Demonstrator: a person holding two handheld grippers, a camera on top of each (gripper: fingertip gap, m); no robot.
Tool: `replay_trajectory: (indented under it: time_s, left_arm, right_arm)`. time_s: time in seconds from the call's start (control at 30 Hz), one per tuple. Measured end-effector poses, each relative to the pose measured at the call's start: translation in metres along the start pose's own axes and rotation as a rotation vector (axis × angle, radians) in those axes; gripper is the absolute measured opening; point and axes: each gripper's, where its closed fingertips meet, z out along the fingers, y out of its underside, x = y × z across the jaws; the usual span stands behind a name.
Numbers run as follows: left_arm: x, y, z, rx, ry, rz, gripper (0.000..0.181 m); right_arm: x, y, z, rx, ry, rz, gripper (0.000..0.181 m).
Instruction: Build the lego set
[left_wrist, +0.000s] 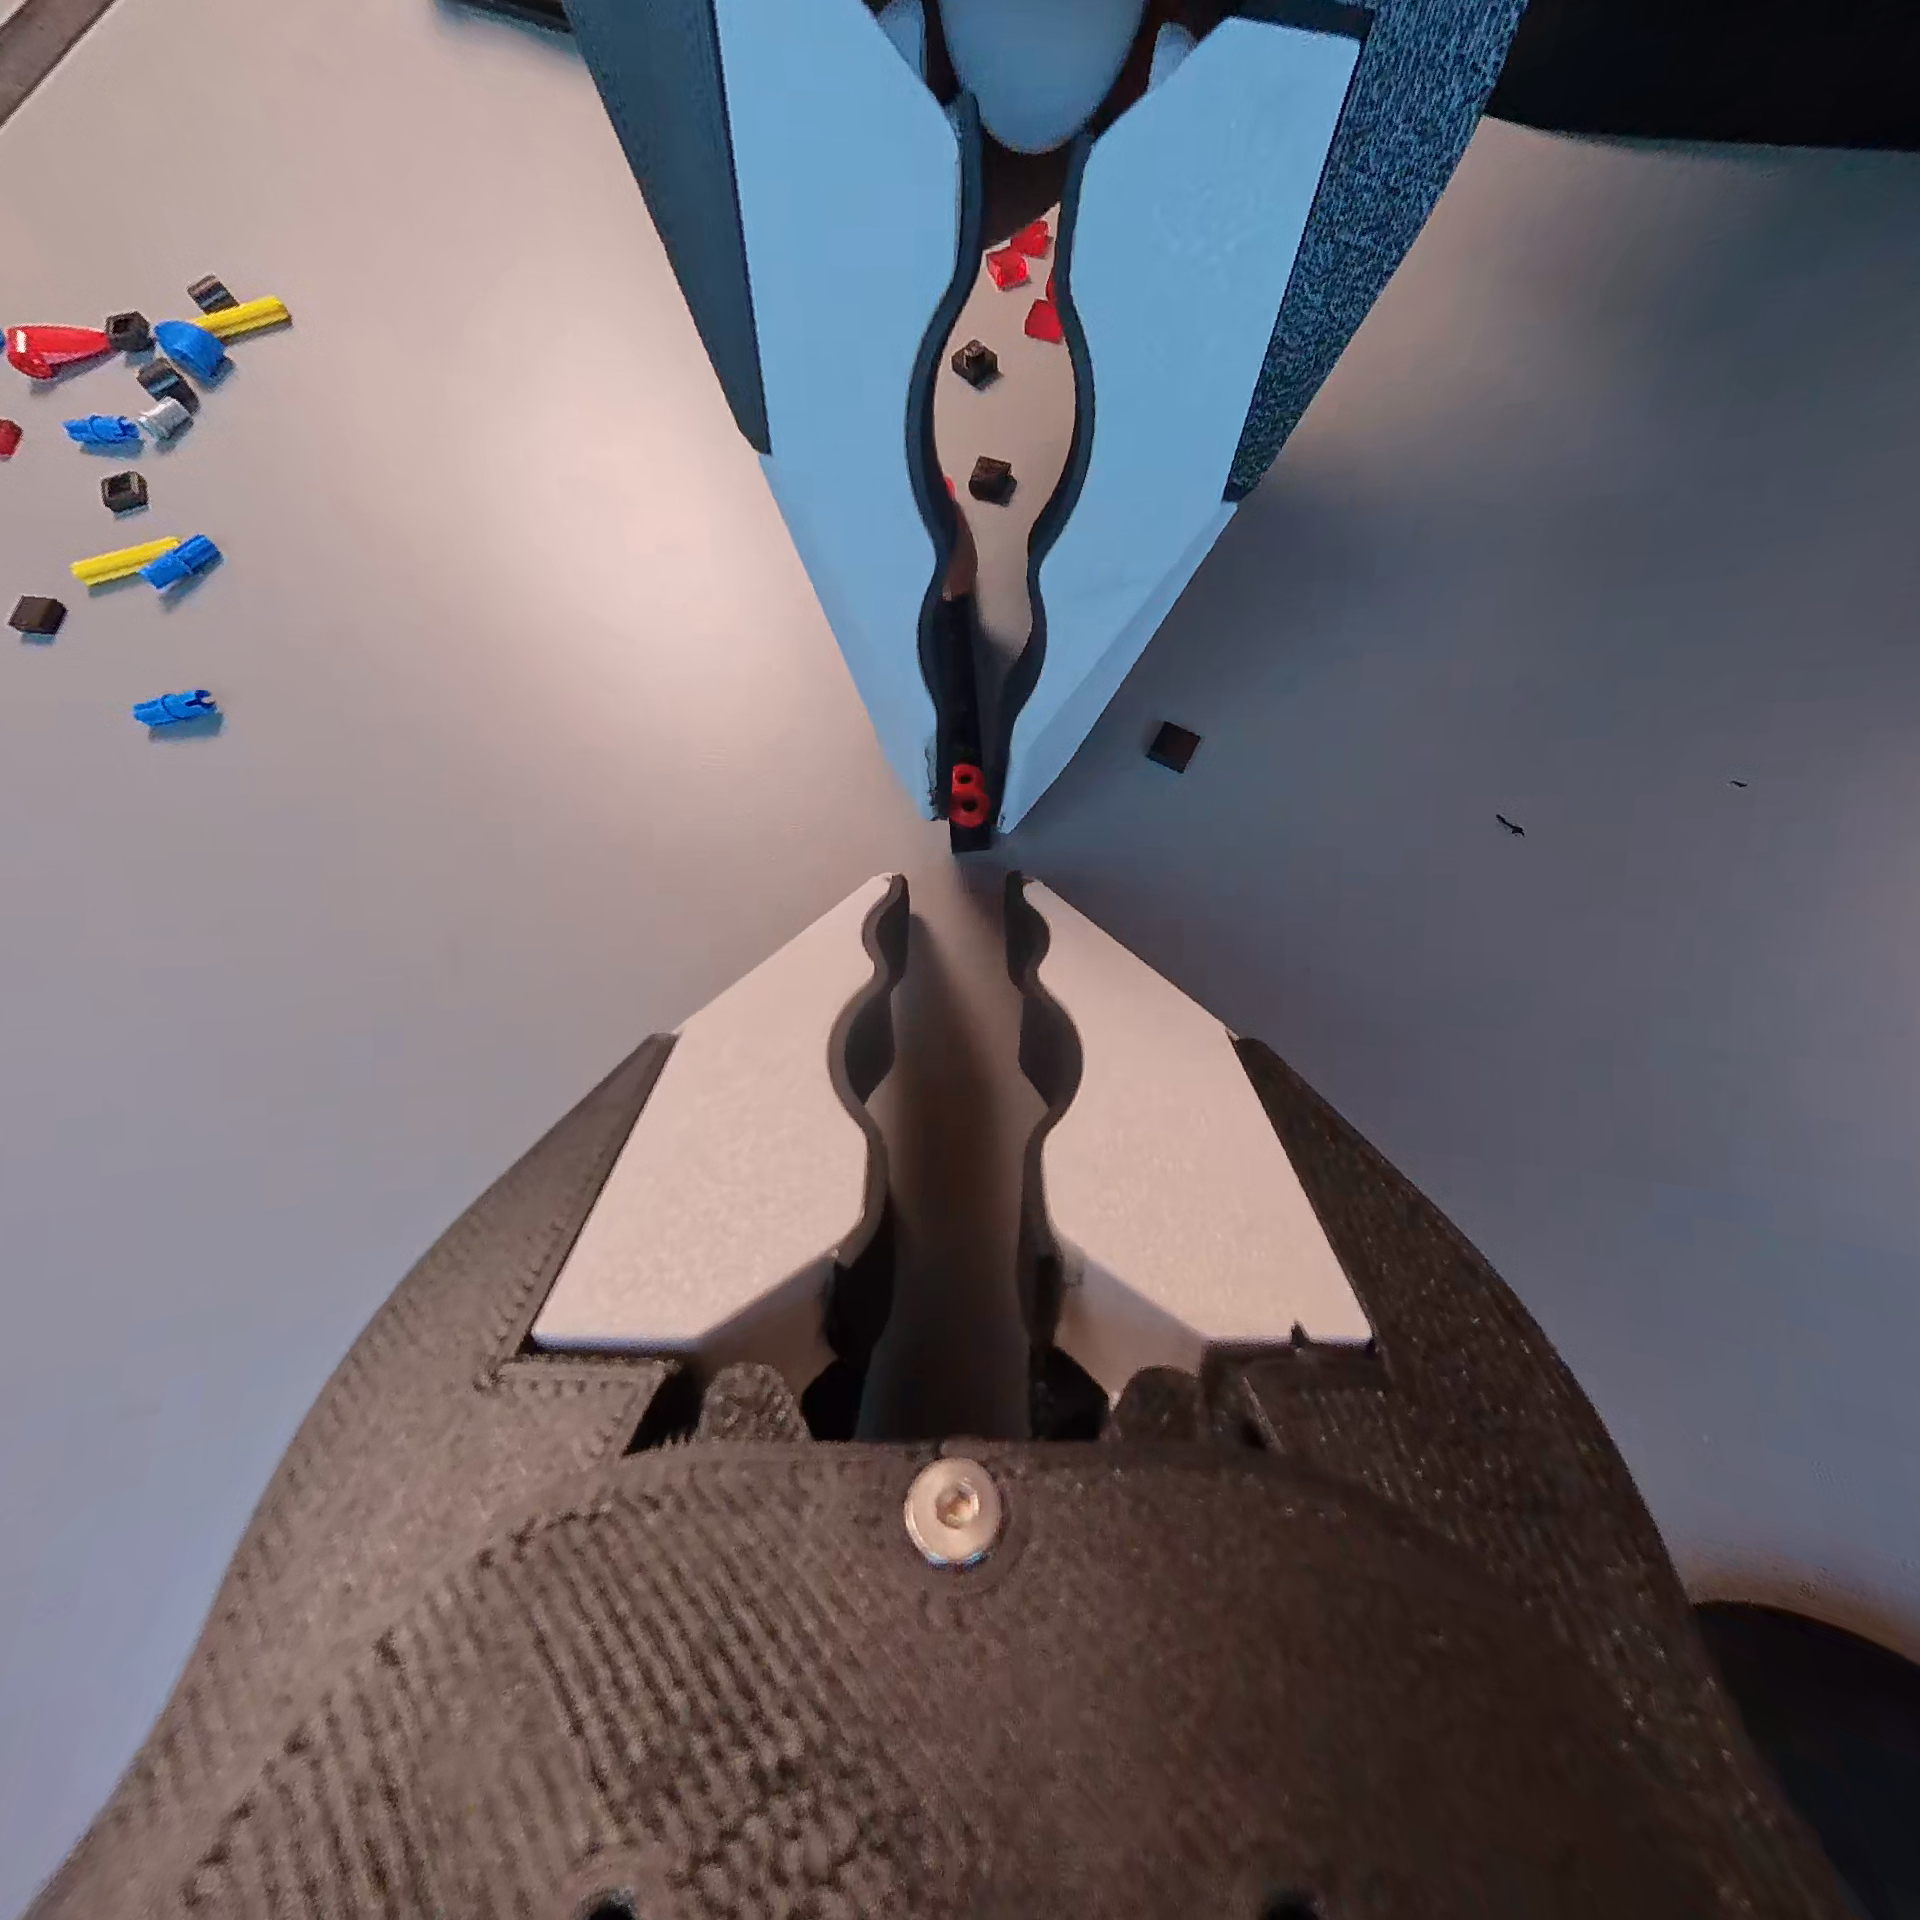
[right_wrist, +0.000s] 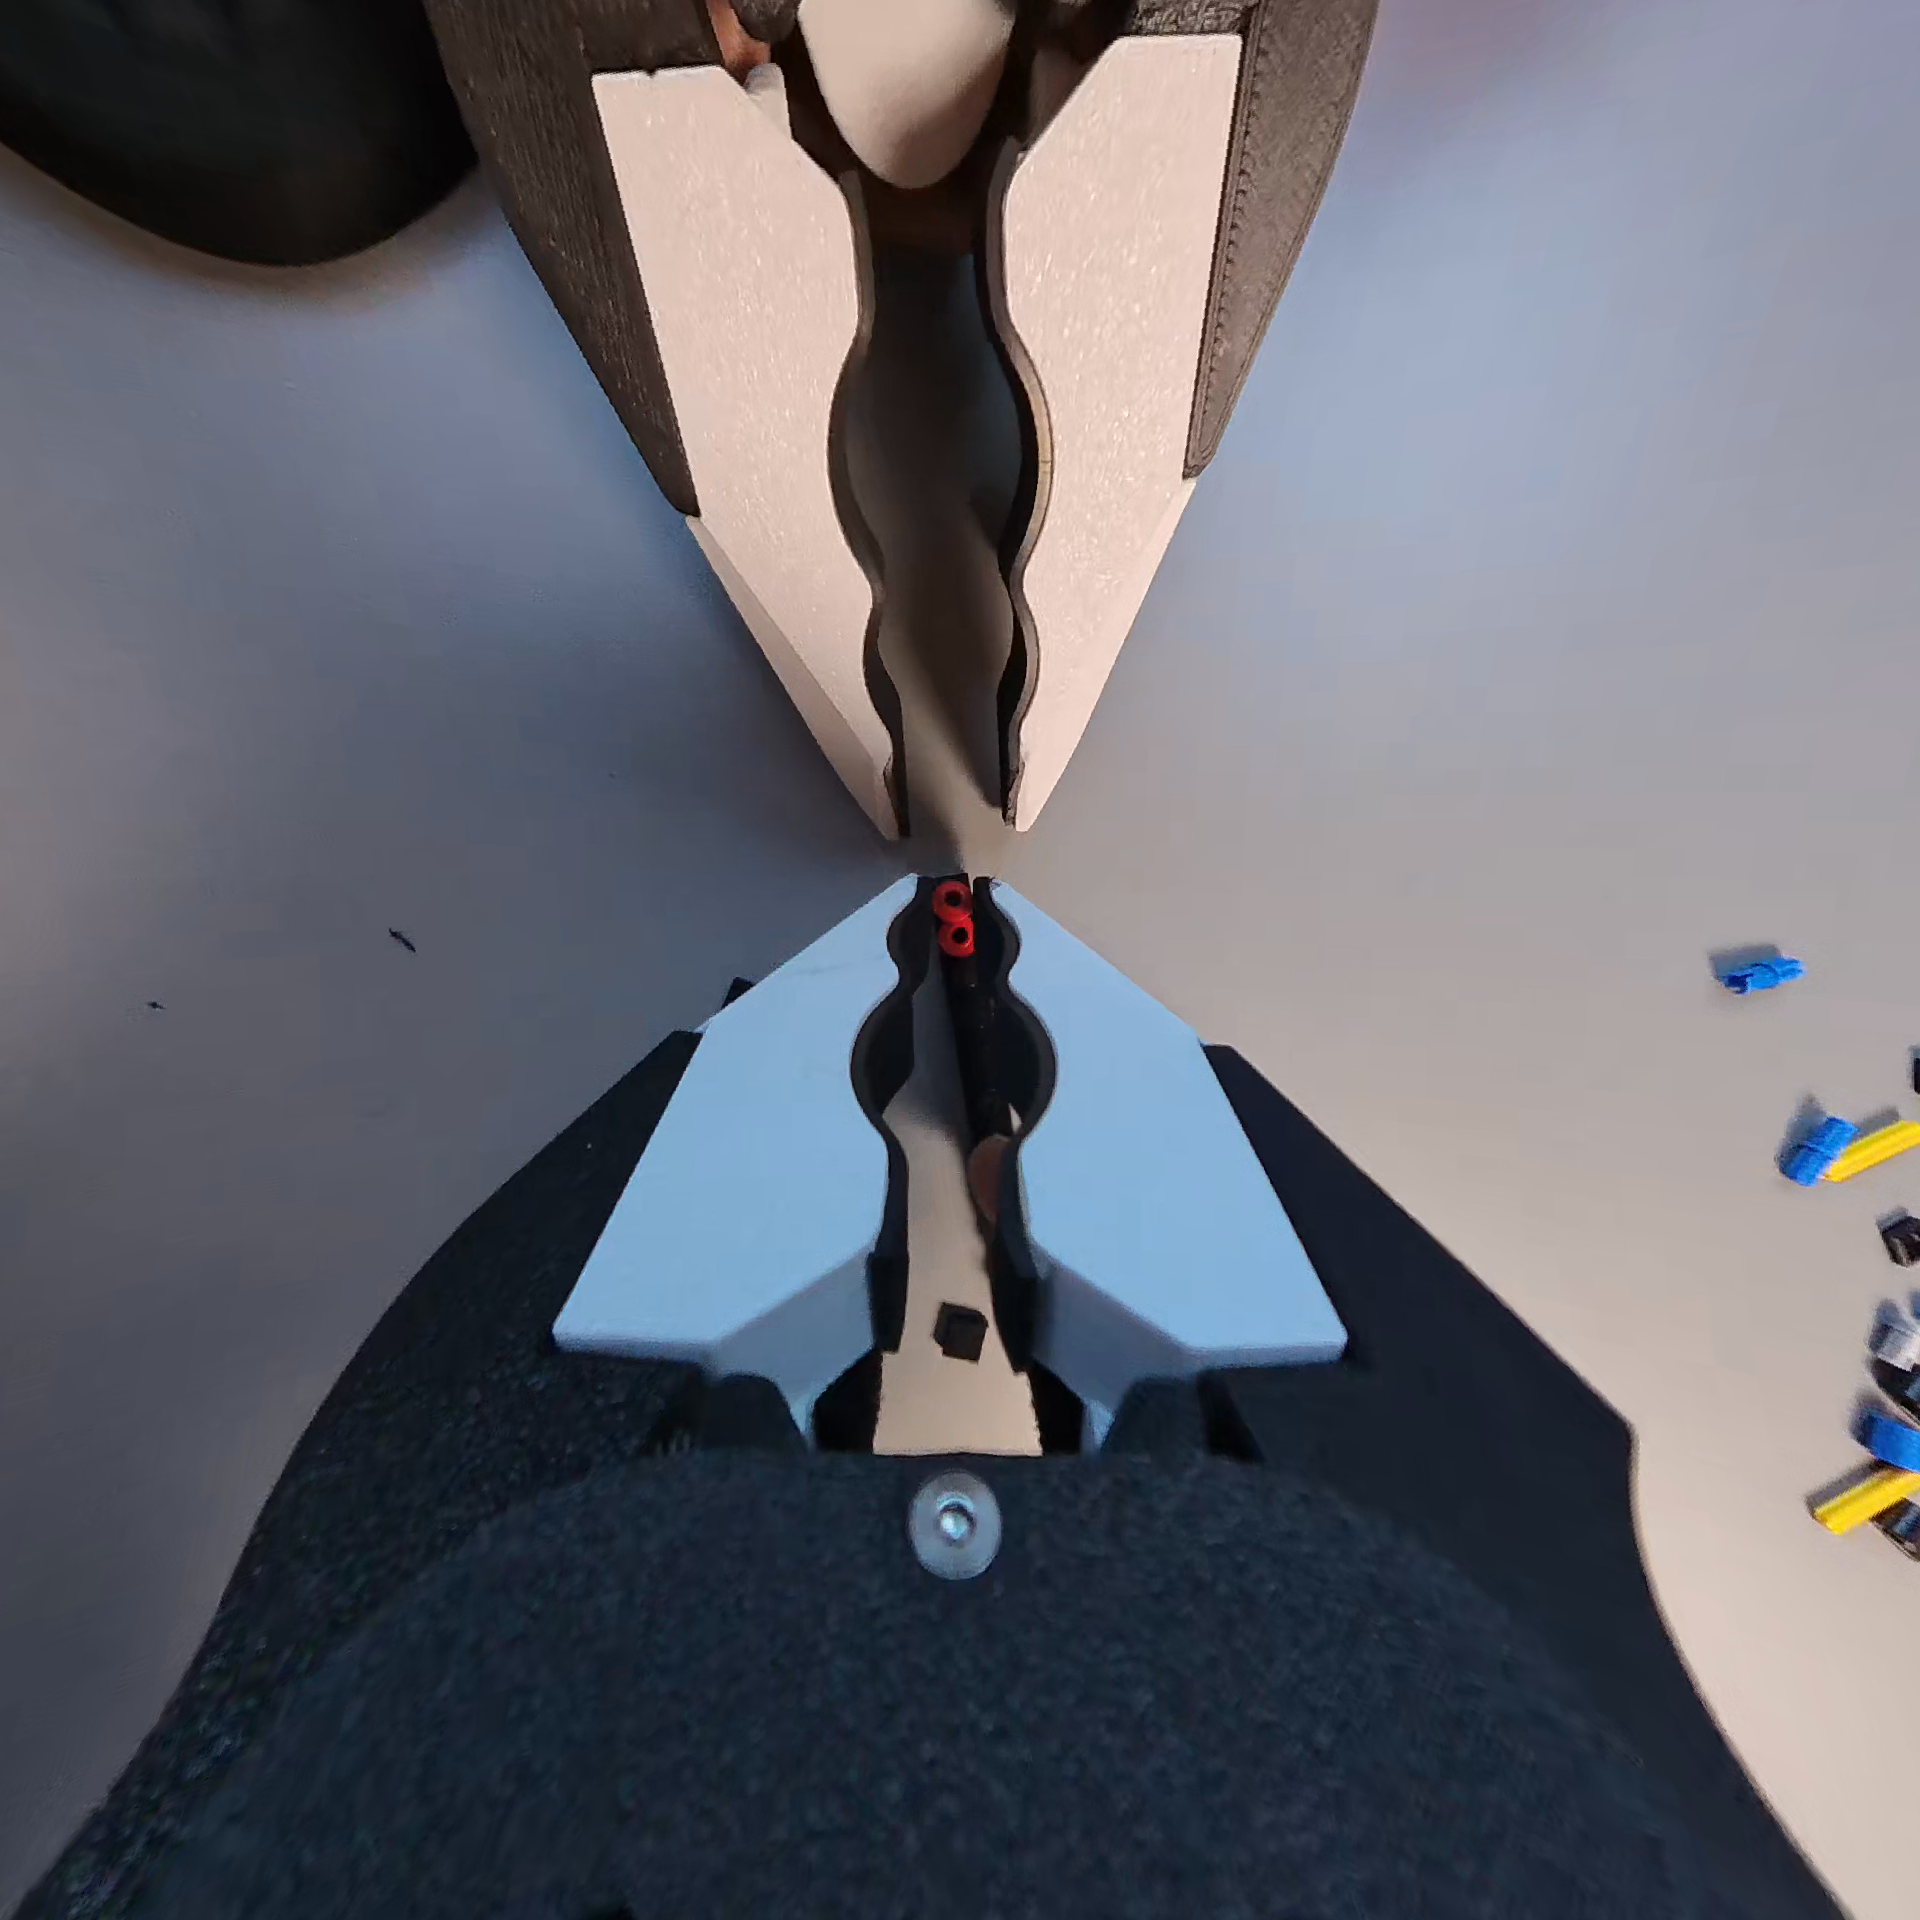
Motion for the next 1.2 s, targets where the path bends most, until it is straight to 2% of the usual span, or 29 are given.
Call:
replay_trajectory:
  time_s: [0.37, 0.47, 1.2]
  left_arm:
    - [0.0004, 0.0000, 0.0005, -0.001, -0.002, 0.008, 0.015]
    - [0.0004, 0.0000, 0.0005, -0.001, -0.001, 0.007, 0.015]
    - [0.0008, 0.0000, 0.0003, -0.001, 0.002, 0.005, 0.015]
  right_arm:
    - [-0.0014, -0.0011, 0.0011, -0.012, -0.016, -0.035, 0.004]
    - [-0.0034, -0.0048, 0.0014, 0.028, -0.035, -0.008, 0.004]
    - [-0.0070, 0.0011, 0.0035, 0.032, -0.113, 0.022, 0.004]
